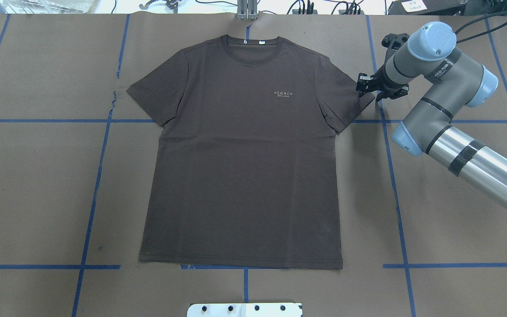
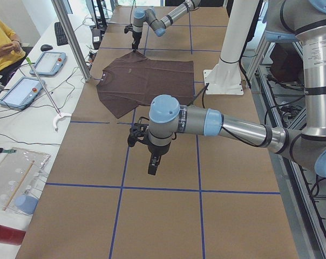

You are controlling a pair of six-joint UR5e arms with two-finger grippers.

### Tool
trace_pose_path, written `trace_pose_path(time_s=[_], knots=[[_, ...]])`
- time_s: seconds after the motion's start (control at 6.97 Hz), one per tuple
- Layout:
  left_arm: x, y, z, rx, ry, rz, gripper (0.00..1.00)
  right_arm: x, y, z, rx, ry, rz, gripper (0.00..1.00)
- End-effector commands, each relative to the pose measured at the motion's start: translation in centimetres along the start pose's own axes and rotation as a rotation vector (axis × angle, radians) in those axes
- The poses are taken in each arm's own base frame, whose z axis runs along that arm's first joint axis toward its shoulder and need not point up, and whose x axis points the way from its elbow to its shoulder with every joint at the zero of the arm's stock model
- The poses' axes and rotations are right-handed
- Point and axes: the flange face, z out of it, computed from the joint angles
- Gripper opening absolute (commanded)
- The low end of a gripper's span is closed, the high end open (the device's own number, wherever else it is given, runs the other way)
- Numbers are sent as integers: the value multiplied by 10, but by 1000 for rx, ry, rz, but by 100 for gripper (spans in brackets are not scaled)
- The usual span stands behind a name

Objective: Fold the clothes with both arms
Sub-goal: 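Move the right gripper to the sleeve nearest it and grasp its edge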

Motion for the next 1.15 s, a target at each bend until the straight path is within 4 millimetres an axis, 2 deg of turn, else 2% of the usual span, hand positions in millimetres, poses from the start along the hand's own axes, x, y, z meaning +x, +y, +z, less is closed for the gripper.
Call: trace_pose_path(time_s=[0.0,0.14,0.29,0.57,0.72,0.86,1.0], knots=[[1,0,-1,2,-1,1,100,1,-1,2,1,4,1,50],[1,0,-1,3,-1,4,100,1,-1,1,3,2,1,30],[1,0,-1,2,-1,1,100,-3,-1,-1,5,-3,-1,0],[1,0,-1,2,-1,1,100,-9,-1,-7,11,-20,-6,0],[1,0,-2,3,1,2,100,-38,-2,-29,28,-64,-25,0],[3,0,-3,7,0,4,100,-72,12,-38,22,-101,-14,0],[3,0,-3,7,0,4,100,-118,35,-37,8,-132,48,0]])
